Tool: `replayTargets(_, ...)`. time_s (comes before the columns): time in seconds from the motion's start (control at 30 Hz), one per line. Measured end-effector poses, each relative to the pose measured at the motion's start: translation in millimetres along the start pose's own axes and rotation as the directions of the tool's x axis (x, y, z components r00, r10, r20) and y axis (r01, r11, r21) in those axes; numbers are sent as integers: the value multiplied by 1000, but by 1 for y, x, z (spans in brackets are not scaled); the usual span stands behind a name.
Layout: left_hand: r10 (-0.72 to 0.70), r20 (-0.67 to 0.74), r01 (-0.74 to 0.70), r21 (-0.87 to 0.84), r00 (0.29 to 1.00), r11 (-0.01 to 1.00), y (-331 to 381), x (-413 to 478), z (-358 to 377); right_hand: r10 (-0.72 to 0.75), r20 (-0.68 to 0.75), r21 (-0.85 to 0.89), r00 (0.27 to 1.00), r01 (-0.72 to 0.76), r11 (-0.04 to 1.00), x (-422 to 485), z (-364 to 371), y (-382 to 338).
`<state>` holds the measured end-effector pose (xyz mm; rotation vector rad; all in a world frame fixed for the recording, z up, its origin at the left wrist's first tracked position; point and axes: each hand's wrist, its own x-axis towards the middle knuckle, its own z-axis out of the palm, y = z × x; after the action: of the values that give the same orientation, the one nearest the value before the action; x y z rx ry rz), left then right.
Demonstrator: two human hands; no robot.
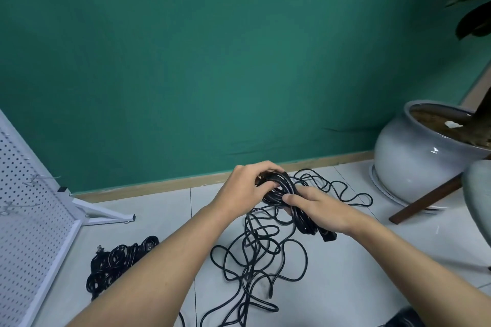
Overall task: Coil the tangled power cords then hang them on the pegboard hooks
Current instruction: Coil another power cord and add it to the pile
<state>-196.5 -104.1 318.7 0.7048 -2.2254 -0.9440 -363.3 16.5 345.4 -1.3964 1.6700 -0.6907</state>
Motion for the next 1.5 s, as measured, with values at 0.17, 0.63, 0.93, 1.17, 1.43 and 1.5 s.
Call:
replayTargets(0.17, -151, 45, 156, -154, 988, 976, 1, 2, 8, -27, -26, 32, 999, 28, 999, -3, -1, -3)
replayTargets(0.63, -353, 198, 396, -256, 915, 882, 10, 4, 14, -92, -95, -27, 991, 90, 996, 6, -9, 10)
replayTargets(0.93, -433, 88, 437, -315, 897, 842, -7, -8, 5, -67, -230, 139, 971, 101, 985, 10, -13, 16)
replayTargets(1.17, -532, -79, 382, -608, 843, 696, 17, 4, 21, -110, -280, 256, 954, 184, 949, 20, 4, 17)
replayTargets(1.43, -588, -134, 338, -709, 798, 619, 23, 11, 29, -127, -226, 294, 966, 192, 936, 24, 5, 22)
replayTargets(1.5, -550, -135, 327, -679, 824, 657, 21, 12, 28, -124, -200, 316, 972, 183, 931, 23, 4, 22)
